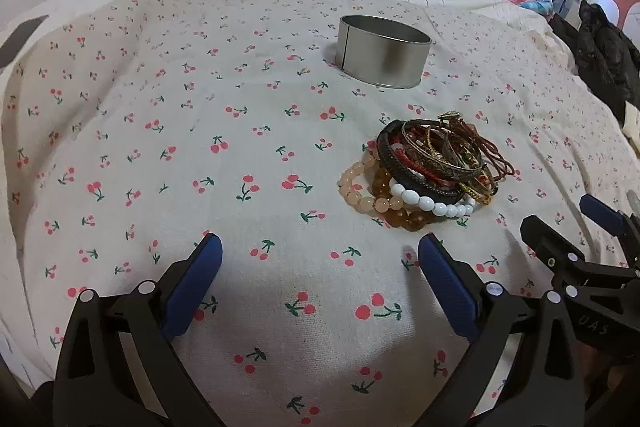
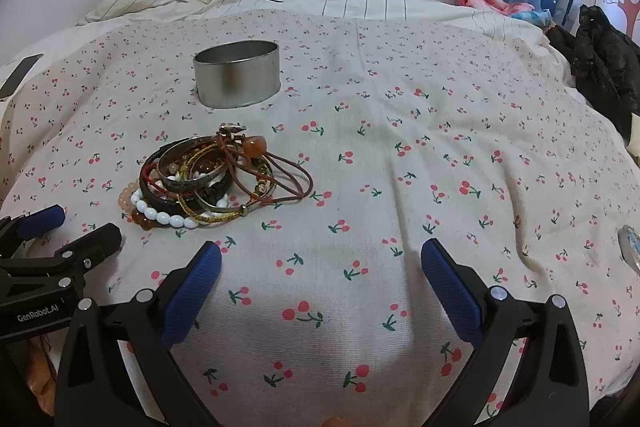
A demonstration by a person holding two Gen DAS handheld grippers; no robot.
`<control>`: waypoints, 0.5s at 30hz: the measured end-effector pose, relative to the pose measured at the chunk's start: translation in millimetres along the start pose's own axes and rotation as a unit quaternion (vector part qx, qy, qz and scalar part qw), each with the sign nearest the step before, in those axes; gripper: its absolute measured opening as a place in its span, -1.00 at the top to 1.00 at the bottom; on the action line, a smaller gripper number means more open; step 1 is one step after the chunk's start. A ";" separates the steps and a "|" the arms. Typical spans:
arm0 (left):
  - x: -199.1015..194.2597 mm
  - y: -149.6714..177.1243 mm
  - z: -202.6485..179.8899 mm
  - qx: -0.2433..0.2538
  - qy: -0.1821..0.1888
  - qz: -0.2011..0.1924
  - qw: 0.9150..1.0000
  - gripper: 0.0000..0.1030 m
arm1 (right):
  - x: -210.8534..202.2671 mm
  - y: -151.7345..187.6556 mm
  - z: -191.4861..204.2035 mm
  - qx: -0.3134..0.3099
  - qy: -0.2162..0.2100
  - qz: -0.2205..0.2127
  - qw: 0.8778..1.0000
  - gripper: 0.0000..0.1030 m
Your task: Organize jewelry
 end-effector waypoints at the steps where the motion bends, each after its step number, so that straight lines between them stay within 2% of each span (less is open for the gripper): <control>1: -0.2 -0.6 0.1 0.002 -0.004 -0.002 1.000 -0.83 | 0.3 0.3 0.3 -0.001 0.000 0.000 1.000 -0.86; 15: 3.8 -1.9 -3.9 0.020 -0.011 -0.003 1.000 -0.85 | 4.2 3.1 4.8 -0.011 0.002 0.002 1.000 -0.86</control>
Point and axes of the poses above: each gripper's, at about its wrist camera, not at the fingertips, and x roughly the way its jaws point, z to its left, y to its underside, the point moved 9 cm from there along x, roughly the way its jaws point, and after that the axes turned 7 degrees about -z, right-handed, at the moved point
